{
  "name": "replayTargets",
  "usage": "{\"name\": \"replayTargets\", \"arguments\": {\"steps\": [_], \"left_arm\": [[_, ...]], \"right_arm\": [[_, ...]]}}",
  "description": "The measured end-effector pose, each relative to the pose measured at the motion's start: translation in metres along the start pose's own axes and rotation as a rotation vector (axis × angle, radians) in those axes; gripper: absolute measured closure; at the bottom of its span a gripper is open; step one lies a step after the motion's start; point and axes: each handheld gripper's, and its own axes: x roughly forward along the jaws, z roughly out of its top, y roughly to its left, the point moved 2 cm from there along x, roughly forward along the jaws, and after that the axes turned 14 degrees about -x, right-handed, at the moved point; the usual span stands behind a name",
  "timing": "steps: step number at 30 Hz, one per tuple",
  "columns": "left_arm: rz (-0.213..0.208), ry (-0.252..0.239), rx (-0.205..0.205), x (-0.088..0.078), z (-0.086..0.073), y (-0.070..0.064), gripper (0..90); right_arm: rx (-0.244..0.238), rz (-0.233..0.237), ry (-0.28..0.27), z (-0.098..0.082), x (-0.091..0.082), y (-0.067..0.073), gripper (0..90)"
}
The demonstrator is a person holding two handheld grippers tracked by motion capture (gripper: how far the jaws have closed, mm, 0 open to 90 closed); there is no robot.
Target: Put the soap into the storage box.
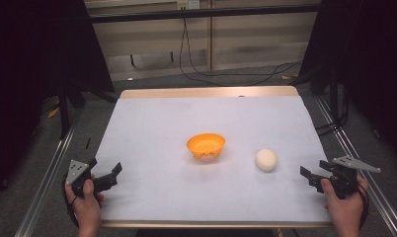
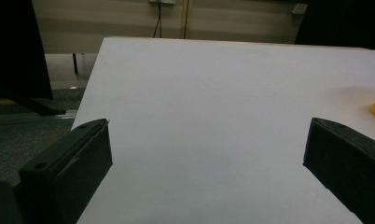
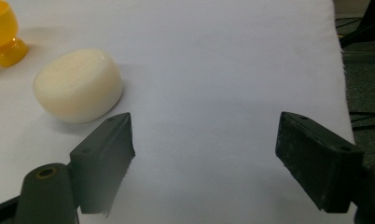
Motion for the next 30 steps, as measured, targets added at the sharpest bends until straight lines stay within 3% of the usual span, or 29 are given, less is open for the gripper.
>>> {"name": "replayTargets", "arguments": {"steps": [1, 2, 4, 7, 9, 13, 16, 18, 22, 30], "left_arm": [[-0.004, 0.009, 0.009, 0.0, 0.0, 0.0, 0.9], [0.001, -0.002, 0.017, -0.001, 0.0, 0.0, 1.0], [0.0, -0.004, 0.021, -0.001, 0.0, -0.001, 1.0], [-0.001, 0.004, 0.011, 0.0, 0.0, -0.001, 1.0], [-0.002, 0.008, 0.006, 0.0, 0.0, -0.001, 1.0], [-0.004, 0.005, 0.011, 0.0, 0.0, -0.001, 1.2], [-0.004, 0.007, 0.012, 0.0, 0.0, -0.001, 1.2], [-0.004, 0.007, 0.012, 0.0, 0.0, -0.001, 1.2], [-0.004, 0.01, 0.007, 0.0, 0.0, 0.0, 1.2], [-0.004, 0.009, 0.014, 0.0, 0.0, -0.001, 1.2]], "right_arm": [[-0.017, 0.006, 0.011, 0.003, 0.001, 0.001, 18.9], [-0.039, 0.056, 0.019, 0.009, 0.003, 0.002, 18.9], [-0.068, 0.07, 0.031, 0.014, 0.004, 0.001, 18.9], [-0.072, 0.076, 0.059, 0.018, 0.005, 0.0, 18.9], [-0.076, 0.108, 0.132, 0.022, 0.008, -0.001, 18.9], [-0.097, 0.135, 0.163, 0.024, 0.009, 0.0, 18.1], [-0.092, 0.181, 0.22, 0.028, 0.012, 0.004, 12.7], [-0.103, 0.188, 0.227, 0.029, 0.014, 0.004, 11.6], [-0.151, 0.221, 0.295, 0.034, 0.022, 0.009, 9.3], [-0.161, 0.281, 0.35, 0.045, 0.034, 0.017, 0.8]]}}
